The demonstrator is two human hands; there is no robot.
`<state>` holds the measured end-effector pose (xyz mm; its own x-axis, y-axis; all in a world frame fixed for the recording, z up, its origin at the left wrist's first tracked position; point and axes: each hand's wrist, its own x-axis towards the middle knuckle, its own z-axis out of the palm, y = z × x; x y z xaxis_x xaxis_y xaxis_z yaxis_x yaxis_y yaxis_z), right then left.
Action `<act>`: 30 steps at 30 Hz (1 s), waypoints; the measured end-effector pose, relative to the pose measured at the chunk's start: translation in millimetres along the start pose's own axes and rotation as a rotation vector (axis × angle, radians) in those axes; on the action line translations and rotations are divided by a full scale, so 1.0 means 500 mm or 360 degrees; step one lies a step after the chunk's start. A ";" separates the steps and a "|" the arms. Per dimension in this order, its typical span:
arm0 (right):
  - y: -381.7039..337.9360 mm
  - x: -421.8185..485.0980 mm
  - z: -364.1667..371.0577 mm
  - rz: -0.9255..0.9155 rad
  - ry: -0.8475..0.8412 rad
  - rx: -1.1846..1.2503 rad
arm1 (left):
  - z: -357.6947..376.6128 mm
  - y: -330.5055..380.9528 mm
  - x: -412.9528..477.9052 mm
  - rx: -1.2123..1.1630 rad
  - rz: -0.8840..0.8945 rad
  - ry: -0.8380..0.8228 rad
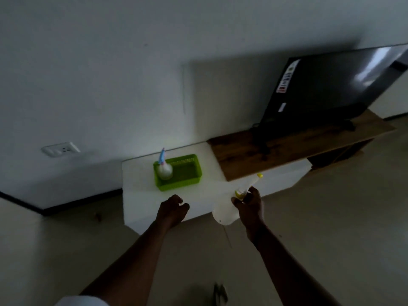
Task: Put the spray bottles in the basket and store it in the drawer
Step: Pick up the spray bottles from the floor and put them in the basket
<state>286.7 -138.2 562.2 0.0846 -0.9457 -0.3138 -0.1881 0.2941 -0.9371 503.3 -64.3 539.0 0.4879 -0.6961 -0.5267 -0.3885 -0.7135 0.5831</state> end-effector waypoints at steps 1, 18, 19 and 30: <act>-0.005 0.016 0.019 0.0007 -0.0009 0.0001 | -0.014 -0.005 0.012 -0.0020 -0.0020 0.0001; 0.045 0.463 0.424 0.0044 -0.0385 -0.0327 | -0.118 -0.036 0.400 -0.0054 -0.0350 0.0086; 0.060 0.486 0.438 0.0015 -0.0418 -0.0378 | -0.107 -0.042 0.424 -0.0077 -0.0390 0.0069; 0.199 0.613 0.555 -0.0049 -0.0821 -0.0859 | -0.054 -0.101 0.535 -0.0142 -0.0723 -0.0053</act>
<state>565.7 -360.4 330.5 0.5211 -0.7283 -0.4451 -0.6214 0.0338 -0.7828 674.5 -212.5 385.5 0.5671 -0.3179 -0.7598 -0.0716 -0.9380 0.3391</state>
